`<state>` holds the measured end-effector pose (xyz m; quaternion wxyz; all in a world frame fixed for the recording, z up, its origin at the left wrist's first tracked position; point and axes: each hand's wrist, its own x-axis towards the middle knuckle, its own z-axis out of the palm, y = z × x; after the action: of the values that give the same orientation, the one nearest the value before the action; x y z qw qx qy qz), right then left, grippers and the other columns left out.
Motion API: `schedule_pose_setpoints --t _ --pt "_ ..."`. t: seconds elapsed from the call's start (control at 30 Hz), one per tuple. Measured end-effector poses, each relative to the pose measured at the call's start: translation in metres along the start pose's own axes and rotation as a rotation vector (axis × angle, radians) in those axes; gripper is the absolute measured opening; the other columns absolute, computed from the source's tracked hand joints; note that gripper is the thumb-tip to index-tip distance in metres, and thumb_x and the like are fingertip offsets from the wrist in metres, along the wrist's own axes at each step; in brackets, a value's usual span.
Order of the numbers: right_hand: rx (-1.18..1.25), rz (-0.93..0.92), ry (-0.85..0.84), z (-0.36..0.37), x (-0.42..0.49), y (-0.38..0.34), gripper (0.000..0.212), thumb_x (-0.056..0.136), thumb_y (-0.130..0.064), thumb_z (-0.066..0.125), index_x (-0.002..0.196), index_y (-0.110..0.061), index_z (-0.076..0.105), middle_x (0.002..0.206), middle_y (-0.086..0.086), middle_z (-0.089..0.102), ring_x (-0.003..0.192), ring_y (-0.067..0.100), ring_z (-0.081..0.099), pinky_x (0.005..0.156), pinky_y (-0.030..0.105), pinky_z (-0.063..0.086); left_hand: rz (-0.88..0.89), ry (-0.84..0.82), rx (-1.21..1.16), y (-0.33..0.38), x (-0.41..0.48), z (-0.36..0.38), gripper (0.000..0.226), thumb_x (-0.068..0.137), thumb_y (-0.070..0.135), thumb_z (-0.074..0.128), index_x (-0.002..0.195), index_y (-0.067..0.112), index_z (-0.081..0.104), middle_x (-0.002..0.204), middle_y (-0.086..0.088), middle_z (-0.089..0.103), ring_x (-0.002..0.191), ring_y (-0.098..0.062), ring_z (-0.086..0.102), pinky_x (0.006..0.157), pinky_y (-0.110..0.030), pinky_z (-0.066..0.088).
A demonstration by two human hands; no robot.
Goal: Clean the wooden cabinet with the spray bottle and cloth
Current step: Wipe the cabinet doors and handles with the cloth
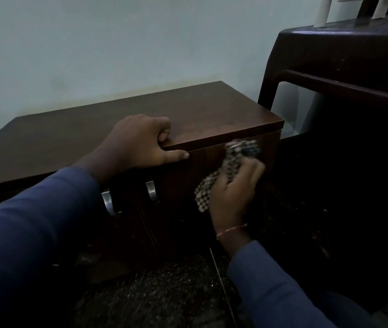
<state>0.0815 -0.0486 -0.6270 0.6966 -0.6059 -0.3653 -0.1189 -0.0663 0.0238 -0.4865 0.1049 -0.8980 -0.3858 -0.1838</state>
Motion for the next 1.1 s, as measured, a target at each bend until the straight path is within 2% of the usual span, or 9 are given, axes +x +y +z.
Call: schedule_pose_setpoints --t 0.1,0.2,0.27,0.33,0.43,0.7,0.93,1.0,1.1 --pt "-0.127 -0.295 -0.322 0.007 -0.051 0.016 0.034 0.079 -0.016 0.048 0.113 -0.017 0.048 0.118 0.007 0.042 0.095 0.025 0.054 0.082 0.033 0.047 -0.002 0.008 -0.006 -0.002 0.0 0.0 0.06 0.068 0.068 0.07 0.066 0.019 0.035 0.054 0.004 0.048 0.051 -0.014 0.043 0.049 -0.028 0.025" --pt "-0.213 -0.552 -0.413 0.005 -0.047 0.035 0.037 0.075 -0.019 0.049 0.112 -0.018 0.05 0.115 0.007 0.045 0.089 0.027 0.052 0.077 0.037 0.045 -0.009 0.013 -0.03 -0.004 0.0 0.001 0.06 0.068 0.068 0.071 0.065 0.018 0.036 0.053 0.004 0.048 0.05 -0.011 0.043 0.049 -0.028 0.025" --pt "-0.171 -0.386 -0.246 0.0 -0.02 0.043 0.035 0.077 -0.015 0.047 0.111 -0.009 0.054 0.113 0.018 0.052 0.099 0.028 0.048 0.088 0.034 0.04 -0.019 0.01 -0.048 -0.004 -0.001 0.001 0.06 0.067 0.067 0.071 0.066 0.018 0.037 0.053 0.005 0.048 0.051 -0.01 0.044 0.049 -0.028 0.026" --pt "-0.096 0.026 0.015 -0.011 0.006 0.06 0.03 0.085 -0.01 0.045 0.109 0.003 0.057 0.111 0.027 0.054 0.108 0.031 0.048 0.099 0.028 0.035 -0.025 0.001 -0.063 -0.003 -0.002 0.0 0.058 0.069 0.066 0.071 0.066 0.019 0.038 0.053 0.006 0.046 0.051 -0.009 0.043 0.049 -0.028 0.025" --pt "-0.125 0.346 0.158 -0.024 0.014 0.07 0.025 0.086 -0.002 0.051 0.108 0.009 0.052 0.113 0.031 0.051 0.107 0.034 0.05 0.094 0.033 0.033 -0.016 -0.008 -0.051 -0.001 -0.002 -0.002 0.057 0.07 0.066 0.07 0.065 0.02 0.037 0.054 0.006 0.046 0.051 -0.01 0.042 0.049 -0.028 0.025" --pt "-0.112 -0.016 -0.085 -0.013 -0.021 0.038 0.043 0.08 -0.012 0.047 0.121 -0.005 0.055 0.126 0.022 0.046 0.113 0.03 0.05 0.096 0.031 0.039 -0.013 -0.013 -0.056 -0.003 -0.001 -0.001 0.058 0.07 0.07 0.067 0.066 0.02 0.037 0.057 0.006 0.046 0.053 -0.01 0.042 0.05 -0.029 0.024" --pt "-0.146 -0.543 -0.674 0.009 -0.089 0.031 0.04 0.079 -0.012 0.049 0.119 -0.018 0.049 0.11 0.014 0.059 0.083 0.034 0.062 0.066 0.041 0.055 -0.006 0.005 -0.059 -0.003 0.0 0.0 0.058 0.07 0.067 0.069 0.067 0.018 0.038 0.054 0.008 0.044 0.051 -0.009 0.04 0.05 -0.03 0.023" --pt "-0.13 -0.545 -0.738 0.006 -0.089 0.028 0.042 0.076 -0.016 0.049 0.118 -0.02 0.048 0.108 0.012 0.059 0.08 0.034 0.063 0.062 0.04 0.055 0.002 0.001 -0.065 -0.004 0.0 0.0 0.057 0.07 0.067 0.069 0.066 0.019 0.038 0.055 0.007 0.045 0.052 -0.01 0.041 0.05 -0.03 0.023" --pt "-0.02 -0.337 -0.532 0.006 -0.07 0.005 0.046 0.075 -0.02 0.048 0.121 -0.023 0.049 0.118 0.002 0.044 0.098 0.026 0.058 0.081 0.033 0.051 -0.003 0.013 -0.078 -0.007 -0.001 0.002 0.055 0.071 0.064 0.07 0.066 0.018 0.04 0.053 0.008 0.043 0.05 -0.008 0.04 0.048 -0.029 0.023"
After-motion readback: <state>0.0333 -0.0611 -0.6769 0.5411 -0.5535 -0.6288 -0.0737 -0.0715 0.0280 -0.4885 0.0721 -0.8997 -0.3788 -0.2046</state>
